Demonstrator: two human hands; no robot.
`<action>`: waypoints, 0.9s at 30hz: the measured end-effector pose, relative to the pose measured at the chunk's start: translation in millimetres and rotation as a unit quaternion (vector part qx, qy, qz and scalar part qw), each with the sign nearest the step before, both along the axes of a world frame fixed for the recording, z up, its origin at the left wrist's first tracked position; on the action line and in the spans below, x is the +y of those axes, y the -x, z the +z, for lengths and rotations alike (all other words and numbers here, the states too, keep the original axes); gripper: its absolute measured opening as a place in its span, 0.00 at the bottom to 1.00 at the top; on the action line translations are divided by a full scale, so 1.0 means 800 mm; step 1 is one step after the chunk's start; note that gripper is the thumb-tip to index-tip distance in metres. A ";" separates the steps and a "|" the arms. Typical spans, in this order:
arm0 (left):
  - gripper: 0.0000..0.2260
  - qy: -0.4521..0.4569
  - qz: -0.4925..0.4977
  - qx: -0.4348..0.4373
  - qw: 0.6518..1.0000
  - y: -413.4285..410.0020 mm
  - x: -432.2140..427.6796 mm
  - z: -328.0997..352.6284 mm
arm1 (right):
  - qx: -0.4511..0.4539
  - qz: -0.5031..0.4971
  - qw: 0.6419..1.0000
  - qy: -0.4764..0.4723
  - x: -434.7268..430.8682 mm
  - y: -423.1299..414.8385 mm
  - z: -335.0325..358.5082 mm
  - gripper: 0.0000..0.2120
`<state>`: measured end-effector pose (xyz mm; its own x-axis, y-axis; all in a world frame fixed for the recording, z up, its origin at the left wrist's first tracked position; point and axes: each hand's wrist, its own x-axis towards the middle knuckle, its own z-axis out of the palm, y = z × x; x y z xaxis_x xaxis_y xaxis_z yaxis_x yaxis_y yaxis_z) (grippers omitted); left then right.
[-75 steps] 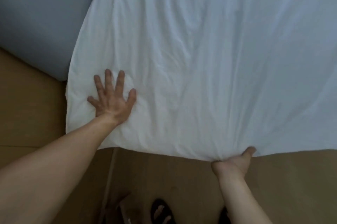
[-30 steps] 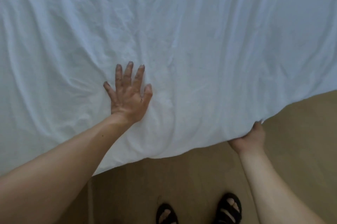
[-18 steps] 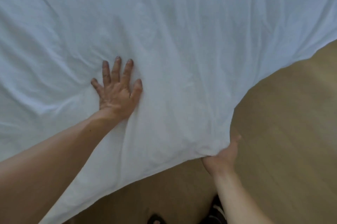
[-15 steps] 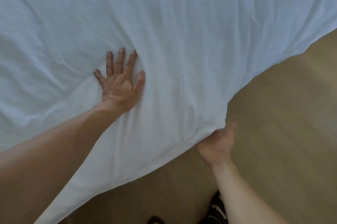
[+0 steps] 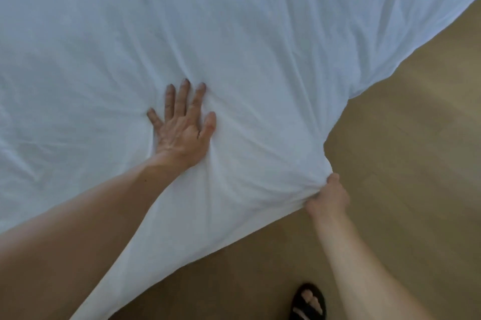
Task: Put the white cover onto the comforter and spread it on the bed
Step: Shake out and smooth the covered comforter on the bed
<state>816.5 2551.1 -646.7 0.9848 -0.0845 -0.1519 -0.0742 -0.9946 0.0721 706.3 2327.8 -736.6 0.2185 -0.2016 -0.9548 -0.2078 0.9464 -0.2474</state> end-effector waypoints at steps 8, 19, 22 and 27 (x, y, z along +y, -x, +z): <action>0.35 -0.014 -0.009 0.013 1.000 0.017 0.031 0.006 | 0.112 0.048 0.979 0.162 0.003 0.024 0.009 0.12; 0.40 -0.013 0.223 0.042 0.974 0.175 0.294 0.034 | 0.141 0.242 0.899 0.338 0.067 -0.004 0.020 0.24; 0.36 -0.009 0.243 0.063 0.968 0.212 0.350 0.042 | 0.000 0.355 0.768 0.534 0.167 -0.012 0.073 0.33; 0.33 0.030 0.272 0.046 0.961 0.285 0.437 0.040 | -0.189 0.563 0.483 0.644 0.334 0.017 0.115 0.33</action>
